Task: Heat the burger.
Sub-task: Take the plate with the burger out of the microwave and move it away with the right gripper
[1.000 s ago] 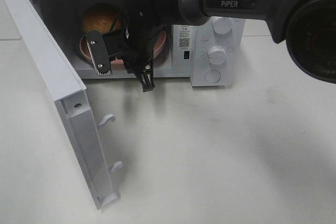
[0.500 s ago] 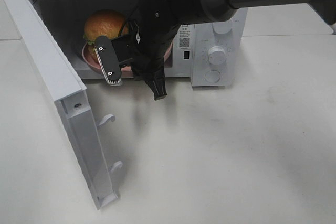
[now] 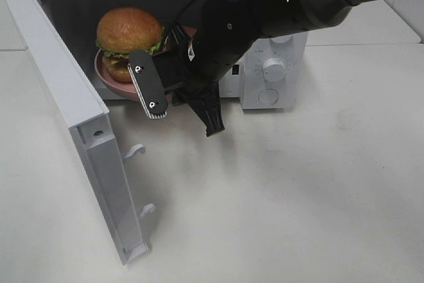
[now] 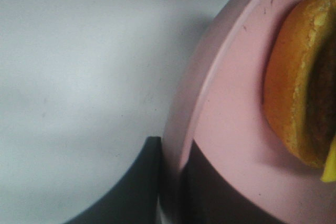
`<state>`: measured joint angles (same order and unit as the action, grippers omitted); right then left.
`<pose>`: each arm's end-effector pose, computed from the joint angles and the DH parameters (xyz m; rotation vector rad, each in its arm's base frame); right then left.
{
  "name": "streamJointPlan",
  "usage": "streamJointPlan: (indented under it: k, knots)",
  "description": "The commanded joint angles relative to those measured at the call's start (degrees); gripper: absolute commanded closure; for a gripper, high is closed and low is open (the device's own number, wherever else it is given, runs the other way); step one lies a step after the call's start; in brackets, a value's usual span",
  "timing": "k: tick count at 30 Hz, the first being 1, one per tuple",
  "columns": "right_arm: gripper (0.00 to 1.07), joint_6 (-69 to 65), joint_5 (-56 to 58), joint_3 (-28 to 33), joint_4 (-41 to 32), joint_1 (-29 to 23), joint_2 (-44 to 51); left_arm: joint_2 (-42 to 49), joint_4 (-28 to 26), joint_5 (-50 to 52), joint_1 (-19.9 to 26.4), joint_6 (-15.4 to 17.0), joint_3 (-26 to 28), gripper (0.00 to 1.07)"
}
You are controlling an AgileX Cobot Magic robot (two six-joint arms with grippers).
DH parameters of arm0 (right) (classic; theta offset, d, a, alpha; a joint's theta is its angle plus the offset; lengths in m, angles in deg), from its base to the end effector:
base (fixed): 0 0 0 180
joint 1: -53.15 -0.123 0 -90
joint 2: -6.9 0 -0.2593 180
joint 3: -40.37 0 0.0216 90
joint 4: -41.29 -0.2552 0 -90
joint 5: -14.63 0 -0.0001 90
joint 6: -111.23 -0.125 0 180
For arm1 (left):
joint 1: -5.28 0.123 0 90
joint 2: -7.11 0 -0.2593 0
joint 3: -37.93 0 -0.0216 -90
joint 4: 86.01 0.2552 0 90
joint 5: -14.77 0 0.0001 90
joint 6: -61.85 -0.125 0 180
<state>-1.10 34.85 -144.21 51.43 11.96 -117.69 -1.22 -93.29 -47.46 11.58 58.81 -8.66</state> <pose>0.3506 0.2967 0.1320 -2.1093 1.2897 -0.3502 0.0518 -0.0084 0.2685 -0.0483 2.0379 -0.0498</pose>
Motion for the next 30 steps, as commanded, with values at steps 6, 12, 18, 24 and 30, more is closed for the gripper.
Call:
streamJointPlan:
  k: [6,12,18,24,30]
  knots:
    - [1.07,0.2,-5.3,7.0,0.7,0.3,6.7,1.0,0.1,0.8,0.2,0.3,-0.2,0.07]
    - [1.07,2.7,-7.8,13.6,0.7,0.3,11.4,1.0,0.1,0.8,0.2,0.3,-0.2,0.07]
    - [1.07,2.9,-9.6,20.0,0.7,0.3,16.5,1.0,0.1,0.8,0.2,0.3,-0.2,0.07]
    - [1.07,3.1,-10.8,24.2,-0.2,0.3,20.0,1.0,0.1,0.8,0.2,0.3,-0.2,0.07]
    - [1.07,3.2,-12.1,30.4,-1.8,0.3,25.2,1.0,0.1,0.8,0.2,0.3,-0.2,0.07]
